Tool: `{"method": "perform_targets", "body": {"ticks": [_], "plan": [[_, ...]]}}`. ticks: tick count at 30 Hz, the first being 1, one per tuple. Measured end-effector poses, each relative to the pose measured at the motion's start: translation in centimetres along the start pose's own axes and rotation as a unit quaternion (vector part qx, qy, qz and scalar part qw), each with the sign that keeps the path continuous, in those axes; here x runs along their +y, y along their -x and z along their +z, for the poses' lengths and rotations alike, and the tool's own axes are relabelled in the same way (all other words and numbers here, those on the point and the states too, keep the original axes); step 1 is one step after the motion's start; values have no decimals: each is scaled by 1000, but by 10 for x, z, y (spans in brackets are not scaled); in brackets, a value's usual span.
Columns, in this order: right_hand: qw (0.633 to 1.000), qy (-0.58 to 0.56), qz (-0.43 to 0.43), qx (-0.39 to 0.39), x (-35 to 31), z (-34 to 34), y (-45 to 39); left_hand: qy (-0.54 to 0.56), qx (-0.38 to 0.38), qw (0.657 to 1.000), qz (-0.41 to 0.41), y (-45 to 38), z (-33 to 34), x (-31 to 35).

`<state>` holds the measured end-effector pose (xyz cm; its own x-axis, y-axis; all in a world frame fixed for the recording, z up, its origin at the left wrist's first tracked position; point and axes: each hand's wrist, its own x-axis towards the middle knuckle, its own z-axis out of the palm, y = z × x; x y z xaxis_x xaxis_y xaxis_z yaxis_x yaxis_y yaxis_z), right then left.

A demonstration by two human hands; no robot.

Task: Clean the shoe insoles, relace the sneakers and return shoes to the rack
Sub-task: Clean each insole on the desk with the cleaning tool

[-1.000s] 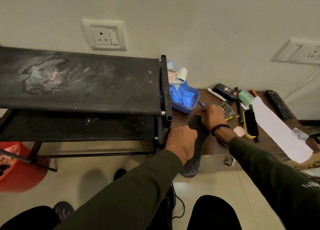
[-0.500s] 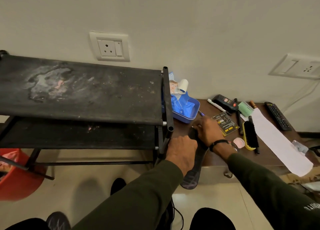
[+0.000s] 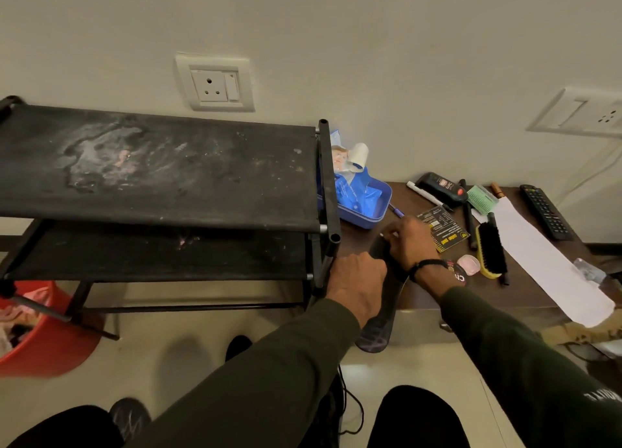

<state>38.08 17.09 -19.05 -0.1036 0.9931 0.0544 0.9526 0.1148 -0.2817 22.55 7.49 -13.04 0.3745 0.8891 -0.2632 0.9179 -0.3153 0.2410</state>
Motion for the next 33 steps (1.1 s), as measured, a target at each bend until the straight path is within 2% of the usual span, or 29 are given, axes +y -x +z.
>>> {"method": "perform_targets", "body": {"ticks": [3,8,12,16,19,21,25,28,33], "plan": [[995,-3,-91,-33,-8,-5,44,4,20,1000,-4,3,2,-1],[983,19,-142,-117,-17,-15,94,10,43,999,-8,8,10,-3],[992,40,-97,-69,-16,-11,72,0,47,999,-2,11,15,-4],[999,28,29,-23,-1,-6,11,-5,42,999,6,13,21,-4],[995,45,80,-28,-1,-8,-20,-4,53,999,8,14,27,-7],[995,44,84,-22,0,-8,-22,-8,57,998,10,18,31,-7],[996,43,55,-56,-4,-7,7,-7,42,999,17,25,35,-8],[998,36,22,-53,-20,-7,44,-20,35,999,-1,30,35,-12],[999,8,33,-24,-40,5,117,12,21,999,-40,33,37,-8]]}}
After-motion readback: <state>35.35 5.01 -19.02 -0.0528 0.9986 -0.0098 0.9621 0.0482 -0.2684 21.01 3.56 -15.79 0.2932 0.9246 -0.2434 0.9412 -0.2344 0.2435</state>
